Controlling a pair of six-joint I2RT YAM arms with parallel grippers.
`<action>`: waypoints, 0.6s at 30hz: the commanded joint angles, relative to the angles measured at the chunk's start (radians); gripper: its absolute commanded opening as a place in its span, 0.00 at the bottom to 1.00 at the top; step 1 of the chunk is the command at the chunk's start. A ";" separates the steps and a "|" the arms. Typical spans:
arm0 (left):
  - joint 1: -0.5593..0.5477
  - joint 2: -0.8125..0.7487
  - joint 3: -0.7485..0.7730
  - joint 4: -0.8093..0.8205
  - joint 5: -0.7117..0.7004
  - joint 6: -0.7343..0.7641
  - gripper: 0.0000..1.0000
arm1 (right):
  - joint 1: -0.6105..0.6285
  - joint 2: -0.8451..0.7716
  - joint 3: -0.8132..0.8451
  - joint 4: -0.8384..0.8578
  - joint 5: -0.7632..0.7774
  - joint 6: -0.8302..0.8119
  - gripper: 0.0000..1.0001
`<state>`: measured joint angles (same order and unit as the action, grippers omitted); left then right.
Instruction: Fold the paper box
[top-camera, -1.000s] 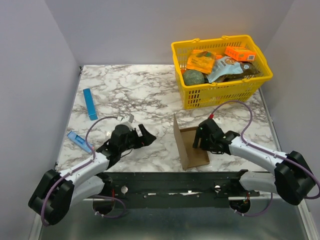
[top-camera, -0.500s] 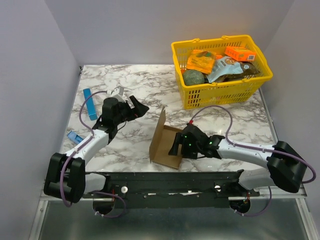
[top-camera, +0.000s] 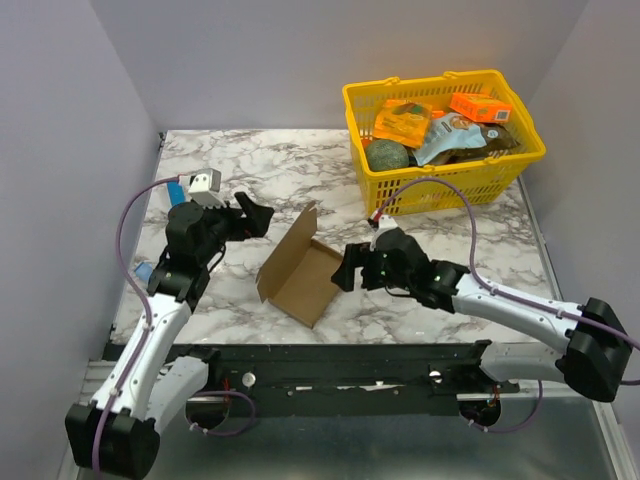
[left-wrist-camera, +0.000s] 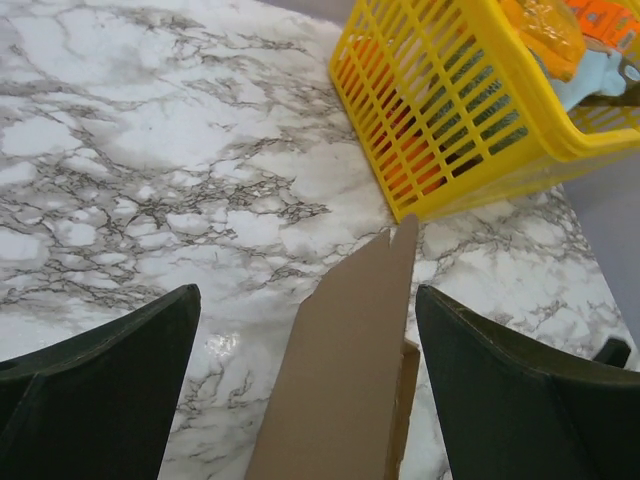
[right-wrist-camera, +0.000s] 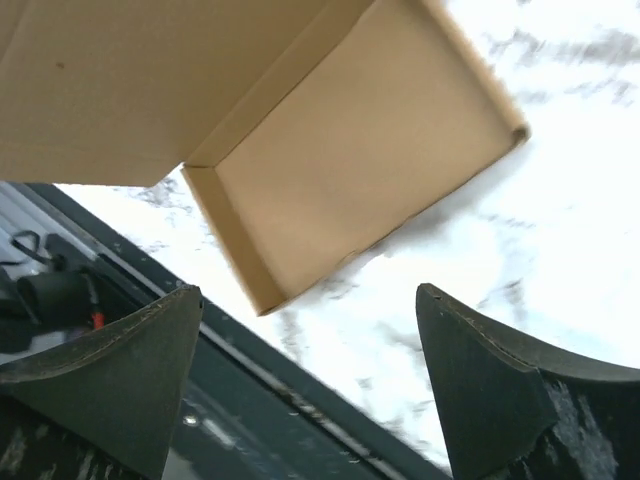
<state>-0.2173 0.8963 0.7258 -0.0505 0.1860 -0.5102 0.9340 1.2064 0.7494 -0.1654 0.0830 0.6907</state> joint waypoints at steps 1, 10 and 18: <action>-0.001 -0.128 -0.002 -0.169 0.222 0.157 0.98 | -0.138 -0.031 0.030 0.015 -0.112 -0.279 0.96; -0.141 -0.021 0.121 -0.410 0.196 0.398 0.92 | -0.185 -0.077 0.053 0.000 -0.121 -0.346 0.97; -0.298 0.192 0.257 -0.489 0.044 0.506 0.66 | -0.185 -0.215 -0.024 -0.063 -0.089 -0.332 0.97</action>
<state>-0.4786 1.0012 0.9226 -0.4706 0.3214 -0.0963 0.7525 1.0508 0.7509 -0.1699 -0.0216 0.3752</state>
